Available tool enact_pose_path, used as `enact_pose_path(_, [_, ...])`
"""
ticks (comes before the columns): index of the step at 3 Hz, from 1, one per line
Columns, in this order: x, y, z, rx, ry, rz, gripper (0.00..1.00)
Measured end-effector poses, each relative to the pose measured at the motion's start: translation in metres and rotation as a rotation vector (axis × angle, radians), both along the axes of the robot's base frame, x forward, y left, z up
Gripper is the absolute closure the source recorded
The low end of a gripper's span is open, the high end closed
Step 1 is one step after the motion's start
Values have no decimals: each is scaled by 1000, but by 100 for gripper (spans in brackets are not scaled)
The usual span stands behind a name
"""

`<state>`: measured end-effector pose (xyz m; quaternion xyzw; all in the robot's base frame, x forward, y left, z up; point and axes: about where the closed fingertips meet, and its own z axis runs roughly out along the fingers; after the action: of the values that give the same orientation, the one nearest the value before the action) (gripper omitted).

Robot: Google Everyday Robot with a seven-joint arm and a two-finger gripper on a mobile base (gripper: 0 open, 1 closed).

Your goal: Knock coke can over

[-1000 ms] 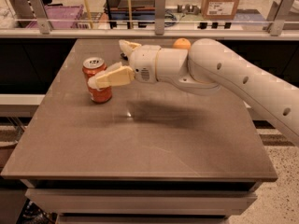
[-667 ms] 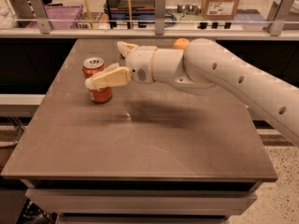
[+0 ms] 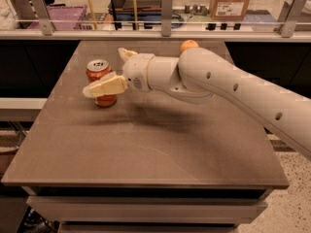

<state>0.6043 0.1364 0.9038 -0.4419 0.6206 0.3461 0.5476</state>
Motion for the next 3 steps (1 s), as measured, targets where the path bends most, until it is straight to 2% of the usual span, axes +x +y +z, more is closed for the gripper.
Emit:
enact_pose_path(1, [2,4,-7,7,1,0,0])
enact_pose_path(3, [0,9,-7,7,0,7,45])
